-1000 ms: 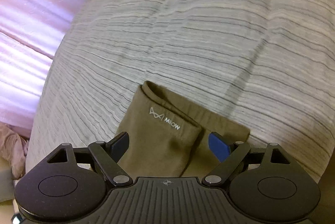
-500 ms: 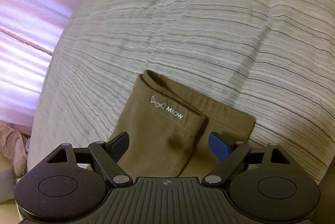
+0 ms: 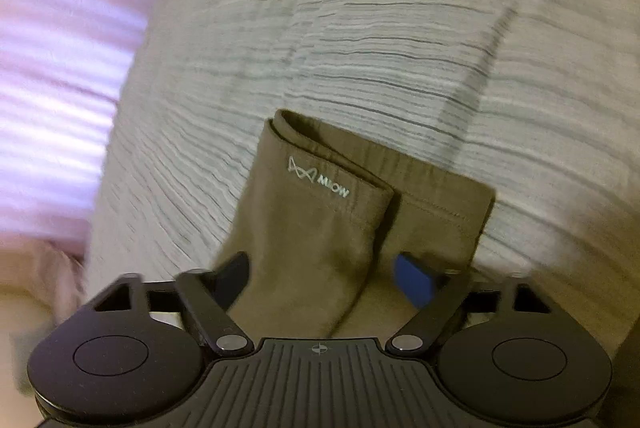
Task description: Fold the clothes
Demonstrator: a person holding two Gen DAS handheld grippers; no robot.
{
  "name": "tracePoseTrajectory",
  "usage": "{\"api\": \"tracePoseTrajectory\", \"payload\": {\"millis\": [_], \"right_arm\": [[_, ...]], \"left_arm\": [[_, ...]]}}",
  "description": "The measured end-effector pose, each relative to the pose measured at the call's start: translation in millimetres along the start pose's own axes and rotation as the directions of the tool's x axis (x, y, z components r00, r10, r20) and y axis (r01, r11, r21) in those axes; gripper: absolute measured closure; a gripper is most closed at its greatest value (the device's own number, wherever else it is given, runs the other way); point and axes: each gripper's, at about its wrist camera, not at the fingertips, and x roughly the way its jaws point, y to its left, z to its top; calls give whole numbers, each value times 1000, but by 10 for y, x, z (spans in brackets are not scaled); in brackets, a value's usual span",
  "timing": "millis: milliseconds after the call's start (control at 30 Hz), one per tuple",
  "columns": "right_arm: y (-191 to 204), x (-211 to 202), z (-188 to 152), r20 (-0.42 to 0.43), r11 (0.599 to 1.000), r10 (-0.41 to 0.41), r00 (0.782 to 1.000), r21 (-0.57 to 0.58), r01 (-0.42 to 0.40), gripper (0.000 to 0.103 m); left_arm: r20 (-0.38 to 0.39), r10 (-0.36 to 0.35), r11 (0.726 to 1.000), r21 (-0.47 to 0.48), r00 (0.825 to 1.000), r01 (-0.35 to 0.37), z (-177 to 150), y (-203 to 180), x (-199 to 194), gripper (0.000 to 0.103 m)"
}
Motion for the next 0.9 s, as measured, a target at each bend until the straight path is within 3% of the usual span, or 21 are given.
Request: {"api": "tracePoseTrajectory", "payload": {"millis": [167,200,233,267,567,700,900], "right_arm": [[-221,-72,19,47,988,73,996,133,-78,32],[-265,-88,23,58,983,85,995,157,-93,36],[-302,-99,28,68,979,95,993,176,-105,51],[-308,-87,42,70,979,94,993,175,-105,56],[-257,113,49,61,993,41,997,107,-47,55],[-223,202,33,56,997,11,998,71,-15,55],[-189,302,16,55,999,-17,998,41,14,55]], "left_arm": [[-14,-33,999,-8,999,33,-120,28,-130,81],[-18,-35,999,-17,999,35,-154,66,-154,81],[-22,-37,999,-27,999,37,-189,108,-176,81],[-27,-37,999,-34,999,36,-220,135,-199,81],[-35,-67,996,-54,997,65,-199,110,9,74],[-2,-65,996,-63,998,65,-53,99,173,68],[52,-28,997,-70,998,32,218,76,496,68]]}}
